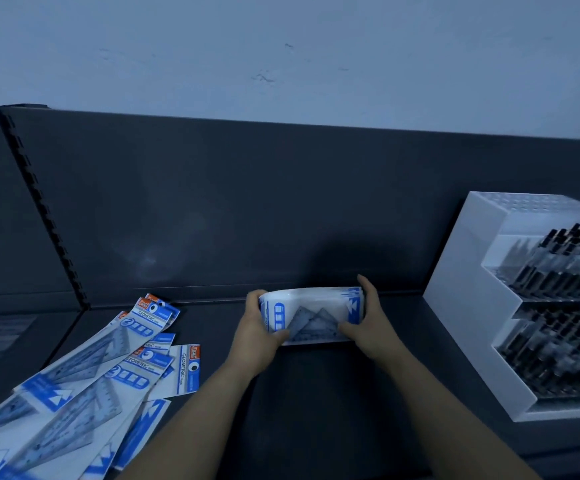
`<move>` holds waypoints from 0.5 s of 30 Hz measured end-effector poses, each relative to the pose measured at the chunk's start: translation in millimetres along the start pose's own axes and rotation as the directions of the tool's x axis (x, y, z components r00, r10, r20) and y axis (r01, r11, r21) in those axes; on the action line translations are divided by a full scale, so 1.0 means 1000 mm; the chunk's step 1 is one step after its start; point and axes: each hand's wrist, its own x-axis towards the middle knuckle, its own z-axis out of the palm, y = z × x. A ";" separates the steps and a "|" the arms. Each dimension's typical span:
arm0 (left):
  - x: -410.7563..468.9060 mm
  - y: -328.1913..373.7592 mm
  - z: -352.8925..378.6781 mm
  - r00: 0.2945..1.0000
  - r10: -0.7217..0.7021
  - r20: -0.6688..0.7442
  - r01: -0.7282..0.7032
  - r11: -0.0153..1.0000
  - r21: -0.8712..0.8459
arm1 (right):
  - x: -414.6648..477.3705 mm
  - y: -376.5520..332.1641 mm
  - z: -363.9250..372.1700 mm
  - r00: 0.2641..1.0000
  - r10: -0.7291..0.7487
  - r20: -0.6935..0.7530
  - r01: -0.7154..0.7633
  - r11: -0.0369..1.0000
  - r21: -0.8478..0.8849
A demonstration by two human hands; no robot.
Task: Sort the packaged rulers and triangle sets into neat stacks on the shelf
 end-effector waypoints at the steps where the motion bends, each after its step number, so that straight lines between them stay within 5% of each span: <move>1: 0.005 0.003 0.003 1.000 -0.007 0.009 0.007 1.000 0.014 | 0.005 -0.002 -0.004 1.000 0.003 0.011 -0.003 1.000 -0.014; 12: 0.033 0.000 0.016 0.988 -0.146 0.060 0.143 0.989 0.041 | 0.038 -0.004 -0.007 0.994 0.110 -0.009 -0.109 0.963 -0.246; 15: 0.032 -0.004 0.016 0.994 -0.044 -0.100 0.064 0.975 0.212 | 0.033 -0.005 -0.001 0.994 -0.048 -0.099 -0.016 0.828 -0.560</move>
